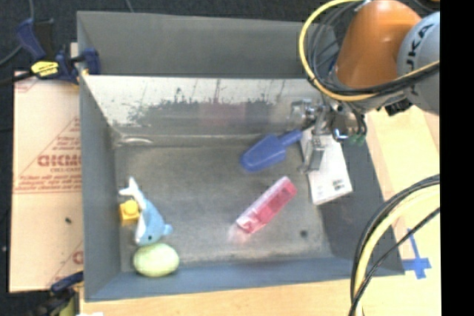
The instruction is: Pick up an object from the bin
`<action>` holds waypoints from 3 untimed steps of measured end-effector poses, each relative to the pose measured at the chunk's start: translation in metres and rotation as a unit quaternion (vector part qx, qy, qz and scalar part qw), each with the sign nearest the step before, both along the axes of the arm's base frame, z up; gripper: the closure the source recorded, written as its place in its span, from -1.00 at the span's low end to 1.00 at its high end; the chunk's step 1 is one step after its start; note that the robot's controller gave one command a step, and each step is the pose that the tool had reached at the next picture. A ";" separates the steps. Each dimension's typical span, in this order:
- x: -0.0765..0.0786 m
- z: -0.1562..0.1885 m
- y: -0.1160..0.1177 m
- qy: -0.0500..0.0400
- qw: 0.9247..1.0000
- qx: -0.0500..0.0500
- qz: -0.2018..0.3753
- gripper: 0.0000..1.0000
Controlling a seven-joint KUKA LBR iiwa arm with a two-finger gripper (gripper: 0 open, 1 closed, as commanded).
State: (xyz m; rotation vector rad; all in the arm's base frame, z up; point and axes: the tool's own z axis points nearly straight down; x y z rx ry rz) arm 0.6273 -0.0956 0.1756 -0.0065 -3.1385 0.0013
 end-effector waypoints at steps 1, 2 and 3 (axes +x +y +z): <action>0.002 0.005 0.000 -0.004 1.000 -0.001 0.001 -1.00; 0.019 -0.057 -0.001 -0.006 0.999 -0.001 0.033 -1.00; 0.018 -0.067 0.019 -0.006 1.000 0.000 -0.016 -1.00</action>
Offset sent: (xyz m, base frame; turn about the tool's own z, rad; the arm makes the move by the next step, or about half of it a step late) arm 0.0256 -0.0009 -0.1056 -0.1059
